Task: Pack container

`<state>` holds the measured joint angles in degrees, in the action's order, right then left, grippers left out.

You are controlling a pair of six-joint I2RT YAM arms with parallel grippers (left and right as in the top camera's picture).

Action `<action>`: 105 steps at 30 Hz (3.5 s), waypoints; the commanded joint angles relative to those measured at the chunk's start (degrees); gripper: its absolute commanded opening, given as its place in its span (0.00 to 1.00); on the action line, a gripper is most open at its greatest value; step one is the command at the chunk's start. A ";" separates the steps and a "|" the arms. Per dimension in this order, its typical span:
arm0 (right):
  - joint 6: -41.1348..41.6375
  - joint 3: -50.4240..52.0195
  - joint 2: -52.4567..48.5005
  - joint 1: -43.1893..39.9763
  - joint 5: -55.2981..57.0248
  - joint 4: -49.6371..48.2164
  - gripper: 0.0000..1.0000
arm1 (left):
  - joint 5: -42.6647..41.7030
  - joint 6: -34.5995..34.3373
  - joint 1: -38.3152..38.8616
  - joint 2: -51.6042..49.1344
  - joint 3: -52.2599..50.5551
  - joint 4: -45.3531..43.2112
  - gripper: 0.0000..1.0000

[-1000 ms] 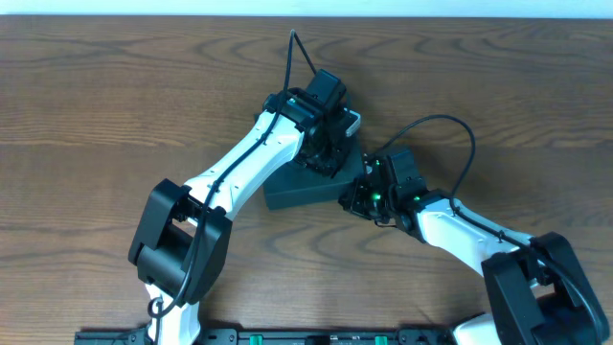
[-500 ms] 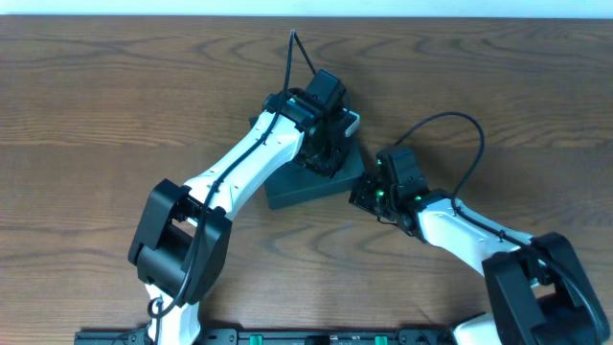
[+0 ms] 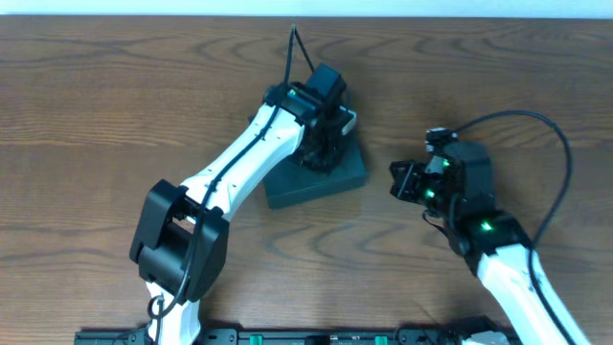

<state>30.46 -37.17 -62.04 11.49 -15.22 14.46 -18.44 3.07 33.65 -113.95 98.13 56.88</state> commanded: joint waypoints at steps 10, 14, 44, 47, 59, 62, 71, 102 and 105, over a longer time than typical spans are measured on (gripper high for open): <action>-6.38 -0.55 13.05 -2.47 -0.11 -1.05 0.93 | 4.26 -3.50 -13.27 24.52 6.29 2.36 0.06; -7.19 -0.59 17.70 -2.45 -3.06 -3.82 0.99 | 4.48 -3.45 -20.00 31.76 6.29 5.75 0.52; -7.17 -0.59 16.37 -2.45 -3.04 21.84 0.99 | 4.48 -3.48 -24.68 37.46 6.23 22.62 0.95; -7.17 -0.59 16.37 -2.45 -3.02 21.84 0.99 | 4.48 -3.48 -24.63 37.66 6.23 22.62 0.95; -7.17 -0.59 16.37 -2.45 -3.04 21.84 0.99 | 18.49 -3.28 -25.29 45.62 1.66 14.16 0.95; -7.17 -0.59 16.37 -2.45 -3.02 21.84 0.99 | 19.04 -3.28 -27.58 50.12 -5.18 8.26 0.95; -7.17 -0.59 16.37 -2.45 -3.02 21.84 0.99 | 18.84 -3.30 -34.58 76.43 -37.86 -9.29 0.95; -7.17 -0.59 16.37 -2.45 -3.02 21.84 0.99 | 17.35 -6.49 -36.30 113.74 -89.48 -35.26 0.95; -7.17 -0.59 16.37 -2.45 -3.02 21.84 0.99 | 17.35 -8.24 -36.30 113.74 -92.59 -39.01 0.95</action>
<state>23.83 -37.26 -45.76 9.39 -18.06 36.23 -0.97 -3.38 -2.26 -0.73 7.51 19.70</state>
